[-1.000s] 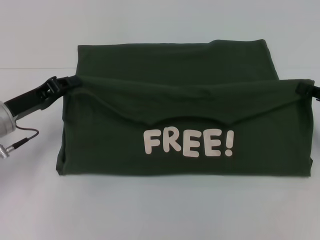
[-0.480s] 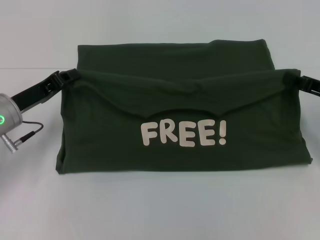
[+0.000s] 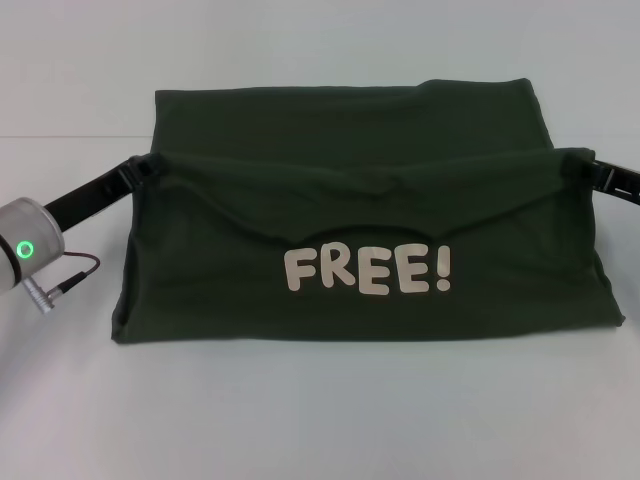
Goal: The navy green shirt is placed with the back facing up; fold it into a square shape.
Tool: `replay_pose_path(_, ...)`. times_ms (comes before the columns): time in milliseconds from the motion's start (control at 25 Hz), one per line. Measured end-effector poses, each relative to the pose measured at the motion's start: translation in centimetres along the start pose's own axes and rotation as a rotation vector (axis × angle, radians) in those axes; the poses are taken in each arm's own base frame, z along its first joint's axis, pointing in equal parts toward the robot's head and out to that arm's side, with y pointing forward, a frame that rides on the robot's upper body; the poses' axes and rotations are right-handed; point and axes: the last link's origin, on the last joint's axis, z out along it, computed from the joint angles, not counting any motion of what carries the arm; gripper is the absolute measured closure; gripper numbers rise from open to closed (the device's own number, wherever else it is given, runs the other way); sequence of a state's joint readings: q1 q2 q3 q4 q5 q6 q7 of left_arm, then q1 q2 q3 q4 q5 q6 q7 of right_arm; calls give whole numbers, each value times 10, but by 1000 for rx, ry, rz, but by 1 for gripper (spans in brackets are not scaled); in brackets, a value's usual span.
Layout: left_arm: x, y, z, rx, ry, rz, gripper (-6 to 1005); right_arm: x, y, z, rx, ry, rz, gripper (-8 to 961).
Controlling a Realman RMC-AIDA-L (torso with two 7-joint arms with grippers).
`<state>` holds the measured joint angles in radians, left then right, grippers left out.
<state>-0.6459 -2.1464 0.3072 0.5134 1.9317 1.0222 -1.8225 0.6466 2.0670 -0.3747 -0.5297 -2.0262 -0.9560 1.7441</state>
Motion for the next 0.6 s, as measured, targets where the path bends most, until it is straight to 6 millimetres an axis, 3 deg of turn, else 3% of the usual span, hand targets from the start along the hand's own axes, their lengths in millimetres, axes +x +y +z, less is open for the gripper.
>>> replay_pose_path(600, -11, 5, 11, 6, 38, 56, 958, 8, 1, 10, 49, -16, -33, 873)
